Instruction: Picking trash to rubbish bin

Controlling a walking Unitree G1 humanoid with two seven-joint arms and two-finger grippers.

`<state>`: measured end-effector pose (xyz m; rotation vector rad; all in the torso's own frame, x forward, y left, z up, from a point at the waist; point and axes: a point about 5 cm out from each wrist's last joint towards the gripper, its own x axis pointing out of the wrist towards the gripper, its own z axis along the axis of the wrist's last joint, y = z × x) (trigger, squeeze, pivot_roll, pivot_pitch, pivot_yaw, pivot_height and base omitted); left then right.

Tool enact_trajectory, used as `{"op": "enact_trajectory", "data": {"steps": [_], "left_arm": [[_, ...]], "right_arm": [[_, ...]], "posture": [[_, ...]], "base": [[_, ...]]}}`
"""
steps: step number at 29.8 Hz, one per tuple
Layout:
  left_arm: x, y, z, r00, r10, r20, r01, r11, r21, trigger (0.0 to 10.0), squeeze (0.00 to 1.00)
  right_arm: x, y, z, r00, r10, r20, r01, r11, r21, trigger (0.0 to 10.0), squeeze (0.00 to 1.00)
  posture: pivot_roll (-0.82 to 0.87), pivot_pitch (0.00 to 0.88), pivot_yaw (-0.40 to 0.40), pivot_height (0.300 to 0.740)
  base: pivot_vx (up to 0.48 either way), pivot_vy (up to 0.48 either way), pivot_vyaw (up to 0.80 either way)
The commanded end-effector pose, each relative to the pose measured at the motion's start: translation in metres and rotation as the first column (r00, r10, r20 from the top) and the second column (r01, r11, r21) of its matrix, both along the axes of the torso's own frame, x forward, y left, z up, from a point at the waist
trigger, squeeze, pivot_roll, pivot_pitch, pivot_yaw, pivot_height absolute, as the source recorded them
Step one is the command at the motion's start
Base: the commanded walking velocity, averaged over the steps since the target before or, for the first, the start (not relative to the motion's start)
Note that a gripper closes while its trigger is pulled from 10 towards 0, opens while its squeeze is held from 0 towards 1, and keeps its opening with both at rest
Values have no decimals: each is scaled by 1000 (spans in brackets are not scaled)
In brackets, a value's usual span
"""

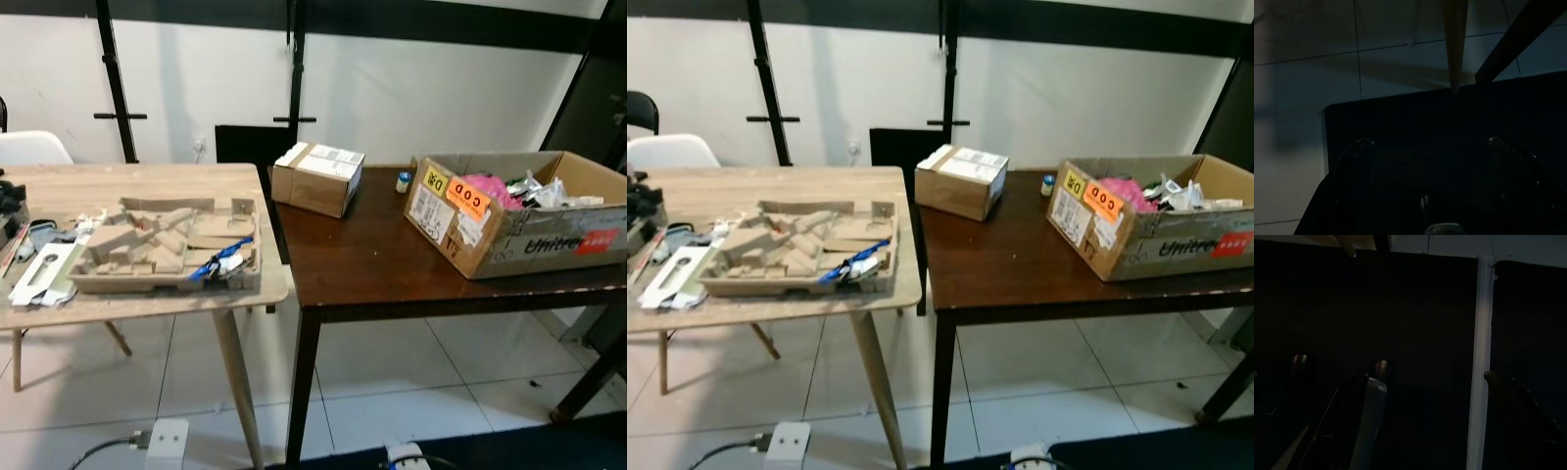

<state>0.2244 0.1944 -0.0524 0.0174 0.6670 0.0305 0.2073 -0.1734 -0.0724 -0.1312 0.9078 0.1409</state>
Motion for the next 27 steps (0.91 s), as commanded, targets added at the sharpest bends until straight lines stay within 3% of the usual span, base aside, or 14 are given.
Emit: {"op": "enact_trajectory", "data": {"steps": [1, 27], "left_arm": [[-2, -1, -2, 1000, 3, -12, -3, 1000, -9, 10000, 0], [0, 1, 0, 1000, 10, -9, -10, 1000, -11, 10000, 0]], "right_arm": [[0, -1, 0, 1000, -3, -1, 3, 1000, 2, 10000, 0], [2, 1, 1, 1000, 2, 0, -2, 1000, 1, 10000, 0]], "posture": [[66, 50, -63, 740], [72, 47, -62, 740]], "base": [[285, 0, 0], [277, 0, 0]]}}
